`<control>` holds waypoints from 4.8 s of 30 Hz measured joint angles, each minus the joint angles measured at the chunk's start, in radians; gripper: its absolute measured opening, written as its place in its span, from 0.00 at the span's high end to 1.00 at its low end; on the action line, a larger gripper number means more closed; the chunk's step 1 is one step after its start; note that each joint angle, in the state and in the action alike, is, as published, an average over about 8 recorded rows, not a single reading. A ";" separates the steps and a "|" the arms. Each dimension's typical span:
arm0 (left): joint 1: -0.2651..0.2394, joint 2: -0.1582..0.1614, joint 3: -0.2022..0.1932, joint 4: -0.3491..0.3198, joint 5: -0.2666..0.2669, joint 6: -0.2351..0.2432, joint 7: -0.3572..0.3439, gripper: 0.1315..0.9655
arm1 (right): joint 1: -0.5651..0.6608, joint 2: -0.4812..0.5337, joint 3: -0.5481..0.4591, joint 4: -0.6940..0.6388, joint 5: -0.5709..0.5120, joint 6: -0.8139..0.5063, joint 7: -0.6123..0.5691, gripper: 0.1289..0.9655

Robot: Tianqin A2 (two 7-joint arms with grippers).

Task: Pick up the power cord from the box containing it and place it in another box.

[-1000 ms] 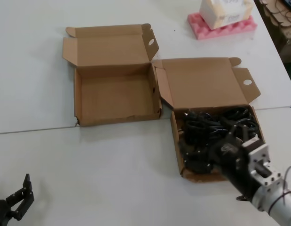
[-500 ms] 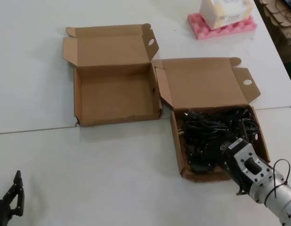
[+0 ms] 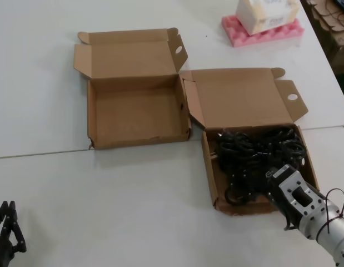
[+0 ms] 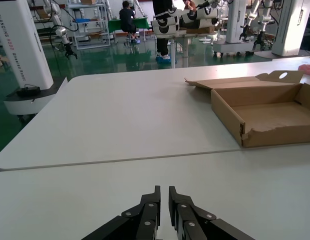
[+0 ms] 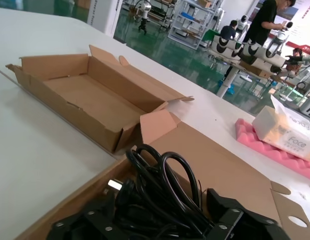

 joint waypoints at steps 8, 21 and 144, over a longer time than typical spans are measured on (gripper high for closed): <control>0.000 0.000 0.000 0.000 0.000 0.000 0.000 0.93 | 0.014 0.015 -0.026 -0.016 0.000 0.026 0.000 0.46; 0.000 0.000 0.000 0.000 0.000 0.000 0.000 0.96 | 0.027 0.043 -0.044 -0.011 -0.028 0.074 0.000 0.79; 0.000 0.000 0.000 0.000 0.000 0.000 0.000 0.58 | 0.135 -0.146 0.036 0.066 0.396 0.297 0.000 0.00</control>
